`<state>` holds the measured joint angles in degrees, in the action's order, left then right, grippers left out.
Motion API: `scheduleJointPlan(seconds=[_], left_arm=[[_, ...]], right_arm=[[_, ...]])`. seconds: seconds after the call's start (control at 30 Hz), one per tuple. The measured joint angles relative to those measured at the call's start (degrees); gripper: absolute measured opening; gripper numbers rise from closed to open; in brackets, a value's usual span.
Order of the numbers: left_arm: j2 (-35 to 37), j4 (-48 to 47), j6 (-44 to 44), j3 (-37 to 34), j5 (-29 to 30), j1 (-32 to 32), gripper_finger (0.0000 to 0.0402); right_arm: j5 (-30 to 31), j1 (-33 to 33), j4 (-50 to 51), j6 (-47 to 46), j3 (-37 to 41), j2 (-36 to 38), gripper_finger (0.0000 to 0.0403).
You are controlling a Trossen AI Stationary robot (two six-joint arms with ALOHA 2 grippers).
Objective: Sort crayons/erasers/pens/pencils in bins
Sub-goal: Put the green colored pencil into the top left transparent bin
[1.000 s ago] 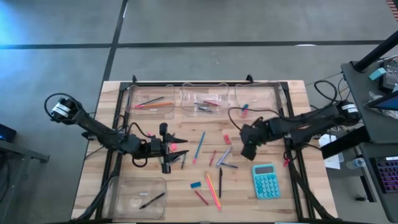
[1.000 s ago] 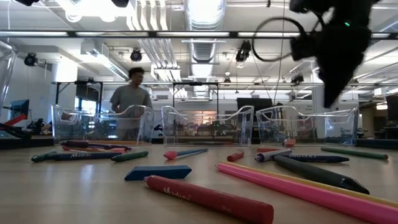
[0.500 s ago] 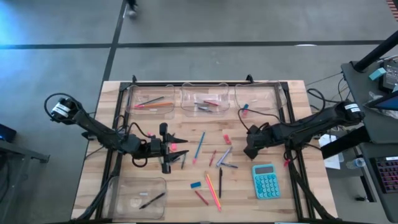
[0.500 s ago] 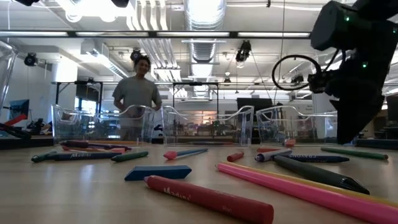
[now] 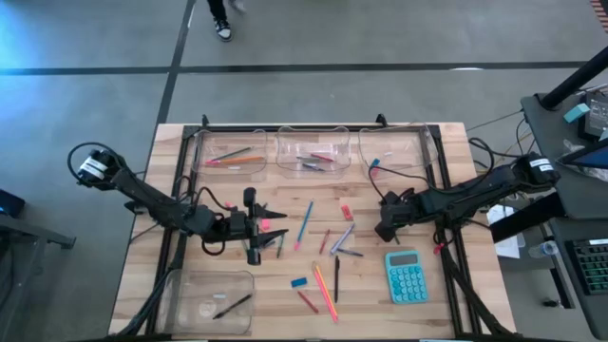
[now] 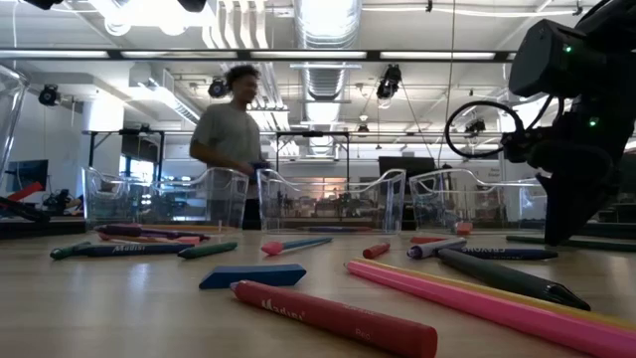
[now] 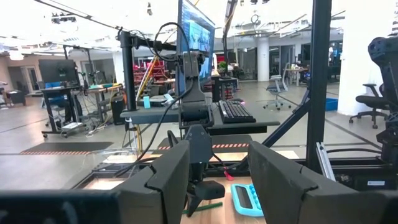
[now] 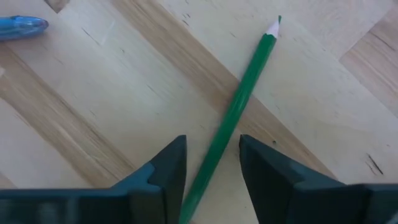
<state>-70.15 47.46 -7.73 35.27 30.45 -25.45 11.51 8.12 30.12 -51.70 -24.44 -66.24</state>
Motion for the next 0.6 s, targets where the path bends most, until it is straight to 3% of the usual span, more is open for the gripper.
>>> scheduleJointPlan(seconds=[0.33,0.6], left_arm=[[0.0,0.0,0.0,0.0,0.0,0.0,0.0151],[0.0,0.0,0.0,0.0,0.0,0.0,0.0151]], right_arm=[[0.5,0.0,-0.3,2.7,0.4,-2.1,0.0024],[2.6,0.0,-0.5,5.4,-0.5,1.7,0.0014]])
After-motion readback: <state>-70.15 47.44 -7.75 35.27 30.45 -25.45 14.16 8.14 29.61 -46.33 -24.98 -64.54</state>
